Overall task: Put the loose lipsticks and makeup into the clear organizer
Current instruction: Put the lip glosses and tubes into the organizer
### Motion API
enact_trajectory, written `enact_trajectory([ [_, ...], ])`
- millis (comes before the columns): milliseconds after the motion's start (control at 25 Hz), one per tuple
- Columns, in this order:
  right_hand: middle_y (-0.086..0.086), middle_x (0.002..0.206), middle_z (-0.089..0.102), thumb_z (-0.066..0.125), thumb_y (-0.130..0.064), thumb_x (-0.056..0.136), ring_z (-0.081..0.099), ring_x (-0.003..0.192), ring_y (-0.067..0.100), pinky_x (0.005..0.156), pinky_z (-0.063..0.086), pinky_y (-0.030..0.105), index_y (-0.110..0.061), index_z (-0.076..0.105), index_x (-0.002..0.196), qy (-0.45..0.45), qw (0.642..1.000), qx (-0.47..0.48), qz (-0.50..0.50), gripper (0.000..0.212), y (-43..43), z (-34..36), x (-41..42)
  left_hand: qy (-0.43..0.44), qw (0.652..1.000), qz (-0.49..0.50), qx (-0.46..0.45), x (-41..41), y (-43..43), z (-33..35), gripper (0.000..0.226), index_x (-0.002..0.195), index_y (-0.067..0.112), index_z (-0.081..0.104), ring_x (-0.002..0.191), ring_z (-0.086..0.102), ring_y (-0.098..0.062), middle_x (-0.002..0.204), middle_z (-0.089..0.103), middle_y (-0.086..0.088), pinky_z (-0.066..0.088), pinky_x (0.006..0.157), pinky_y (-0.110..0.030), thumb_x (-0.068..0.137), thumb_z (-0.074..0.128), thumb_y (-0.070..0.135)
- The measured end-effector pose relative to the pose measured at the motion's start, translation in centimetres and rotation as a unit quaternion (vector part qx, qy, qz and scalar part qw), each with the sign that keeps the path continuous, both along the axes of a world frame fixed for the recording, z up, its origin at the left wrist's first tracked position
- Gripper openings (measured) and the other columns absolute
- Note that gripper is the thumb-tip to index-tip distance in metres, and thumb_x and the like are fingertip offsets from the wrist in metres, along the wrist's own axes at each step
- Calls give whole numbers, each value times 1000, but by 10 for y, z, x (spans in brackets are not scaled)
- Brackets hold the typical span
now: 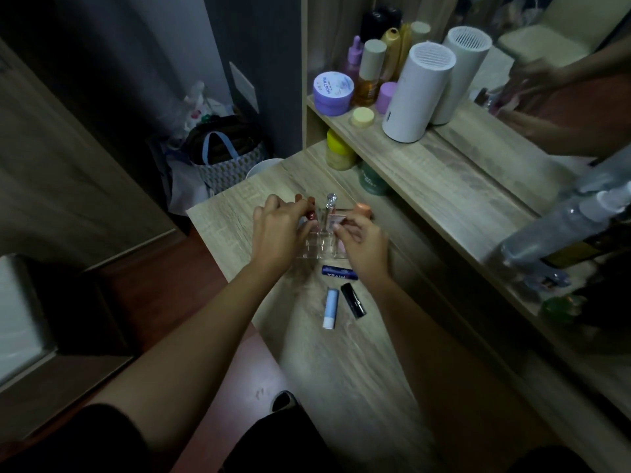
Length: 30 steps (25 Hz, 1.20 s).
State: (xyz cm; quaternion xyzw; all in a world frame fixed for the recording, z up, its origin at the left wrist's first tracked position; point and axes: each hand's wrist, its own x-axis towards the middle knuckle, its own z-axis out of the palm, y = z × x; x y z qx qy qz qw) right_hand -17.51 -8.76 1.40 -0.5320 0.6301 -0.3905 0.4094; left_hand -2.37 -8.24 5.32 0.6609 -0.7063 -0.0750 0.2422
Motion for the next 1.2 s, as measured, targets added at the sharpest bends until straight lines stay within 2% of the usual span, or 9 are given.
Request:
enact_trajectory([
  [120, 9, 109, 69, 61, -9, 87, 65, 91, 7, 71, 52, 10, -9, 63, 110, 2, 1000, 2, 2, 22, -5, -4, 3, -63, 998, -19, 7, 1, -3, -3, 25, 106, 21, 67, 95, 52, -27, 89, 74, -2, 35, 80, -40, 83, 64, 30],
  [280, 8, 102, 71, 60, -7, 87, 55, 72, -15, 60, 46, -3, -7, 64, 106, 59, 998, -22, 11, 19, -12, -5, 7, -136, 990, -19, 16, 0, -5, -5, 25, 104, 24, 70, 100, 51, -29, 98, 73, 0, 34, 79, -41, 86, 57, 36],
  [360, 7, 98, 71, 61, -8, 88, 51, 68, -18, 55, 44, -3, -8, 65, 104, 90, 995, -37, 24, 17, -13, -6, 6, -152, 988, -3, 18, 1, -7, -3, 27, 104, 24, 71, 102, 51, -31, 104, 69, -3, 35, 78, -43, 87, 55, 38],
  [560, 9, 103, 69, 61, -10, 87, 56, 83, 4, 65, 34, 1, -7, 66, 104, 163, 985, -25, 45, 18, -13, -12, 8, -179, 984, -8, 14, 3, -10, 0, 25, 96, 19, 74, 96, 55, -34, 97, 67, -9, 39, 76, -43, 85, 60, 36],
  [800, 10, 105, 70, 60, -9, 88, 65, 95, 15, 78, 47, 20, -8, 64, 109, 162, 987, -5, 19, 21, -11, -16, 10, -189, 981, -30, -5, 2, -13, -3, 24, 93, 18, 75, 93, 57, -33, 95, 70, -6, 42, 74, -43, 83, 62, 36],
  [880, 9, 109, 69, 60, -7, 88, 63, 94, 9, 78, 48, 16, -8, 58, 122, 155, 988, 2, 24, 33, -11, -14, 9, -189, 982, -29, 3, 2, -13, -5, 28, 96, 18, 73, 96, 56, -31, 99, 69, -4, 40, 75, -43, 85, 58, 38],
  [960, 9, 112, 68, 61, -7, 88, 58, 89, 3, 68, 44, 6, -10, 52, 129, 155, 987, 5, 33, 43, -11, -11, 6, -188, 982, -34, 13, 3, -12, -5, 32, 102, 18, 71, 100, 53, -31, 105, 68, -4, 37, 77, -43, 86, 54, 40],
  [1080, 7, 113, 67, 62, -8, 86, 55, 85, -1, 56, 38, 0, -12, 52, 129, 168, 985, 1, 42, 45, -6, -7, 2, -187, 981, -42, 13, 3, -12, 1, 35, 110, 17, 67, 102, 53, -32, 109, 66, -6, 38, 78, -44, 86, 56, 41],
  [1200, 6, 107, 68, 63, -10, 86, 57, 83, 2, 56, 39, 0, -13, 59, 120, 170, 985, -5, 30, 35, 2, -4, -9, -131, 990, -52, -24, 2, 1, 3, 29, 104, 12, 68, 92, 57, -35, 100, 67, -12, 45, 74, -45, 83, 63, 31],
])
